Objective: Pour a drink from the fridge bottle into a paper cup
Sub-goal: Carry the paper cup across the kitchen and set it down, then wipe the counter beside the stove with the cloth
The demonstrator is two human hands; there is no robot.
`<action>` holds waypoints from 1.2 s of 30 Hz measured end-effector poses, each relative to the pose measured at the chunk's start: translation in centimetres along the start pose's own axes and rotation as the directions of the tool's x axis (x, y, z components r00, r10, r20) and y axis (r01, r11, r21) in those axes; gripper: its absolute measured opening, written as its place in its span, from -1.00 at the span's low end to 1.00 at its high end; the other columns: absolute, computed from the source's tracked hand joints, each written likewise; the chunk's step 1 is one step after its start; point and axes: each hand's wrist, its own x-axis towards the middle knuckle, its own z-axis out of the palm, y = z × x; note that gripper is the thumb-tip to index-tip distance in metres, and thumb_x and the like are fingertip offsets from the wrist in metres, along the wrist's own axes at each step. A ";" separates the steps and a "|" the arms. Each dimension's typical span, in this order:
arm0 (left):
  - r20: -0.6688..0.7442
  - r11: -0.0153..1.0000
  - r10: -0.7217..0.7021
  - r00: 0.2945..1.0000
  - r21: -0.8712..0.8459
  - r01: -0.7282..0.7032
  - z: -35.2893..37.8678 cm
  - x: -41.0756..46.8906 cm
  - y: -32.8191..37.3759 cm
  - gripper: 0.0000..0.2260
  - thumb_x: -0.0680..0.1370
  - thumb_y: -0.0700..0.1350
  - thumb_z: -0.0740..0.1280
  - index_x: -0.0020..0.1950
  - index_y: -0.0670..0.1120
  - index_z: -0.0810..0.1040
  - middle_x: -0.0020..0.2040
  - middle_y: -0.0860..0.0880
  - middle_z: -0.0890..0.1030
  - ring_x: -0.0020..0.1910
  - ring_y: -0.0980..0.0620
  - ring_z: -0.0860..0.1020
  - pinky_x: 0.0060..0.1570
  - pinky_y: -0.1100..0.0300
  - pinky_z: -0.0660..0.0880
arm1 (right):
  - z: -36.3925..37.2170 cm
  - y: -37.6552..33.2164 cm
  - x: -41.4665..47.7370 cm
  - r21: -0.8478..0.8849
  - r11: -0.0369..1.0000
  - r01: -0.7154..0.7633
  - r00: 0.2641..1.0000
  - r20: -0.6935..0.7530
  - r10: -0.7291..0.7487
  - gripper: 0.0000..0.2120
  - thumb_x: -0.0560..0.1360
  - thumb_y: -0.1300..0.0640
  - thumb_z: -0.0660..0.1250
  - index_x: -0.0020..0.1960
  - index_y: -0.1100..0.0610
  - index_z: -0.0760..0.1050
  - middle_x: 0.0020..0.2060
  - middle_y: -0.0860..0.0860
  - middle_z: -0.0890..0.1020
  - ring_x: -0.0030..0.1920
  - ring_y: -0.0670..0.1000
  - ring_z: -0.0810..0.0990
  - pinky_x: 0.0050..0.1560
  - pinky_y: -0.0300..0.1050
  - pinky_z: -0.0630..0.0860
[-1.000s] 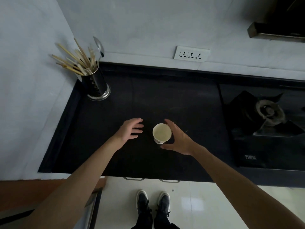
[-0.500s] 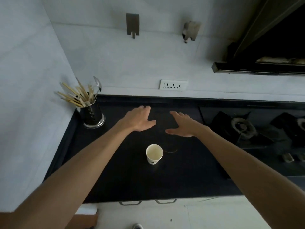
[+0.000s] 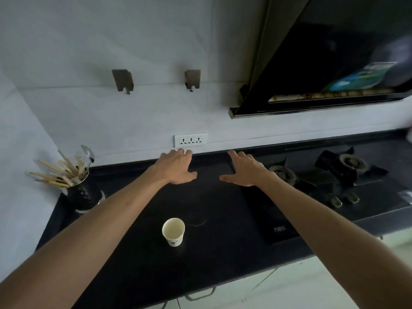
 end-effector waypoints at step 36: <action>-0.058 0.861 0.496 0.867 0.168 -0.481 -5.0 5.9 53.1 -0.36 0.56 0.21 0.22 0.52 -0.12 0.21 0.42 -0.19 0.40 0.37 -0.23 0.42 0.28 -0.15 0.42 | -5.2 42.5 -34.0 0.095 0.837 -0.539 0.797 -0.264 0.544 -0.17 0.47 -0.26 0.36 0.55 0.03 0.05 0.39 0.12 0.38 0.36 0.22 0.36 0.20 0.17 0.50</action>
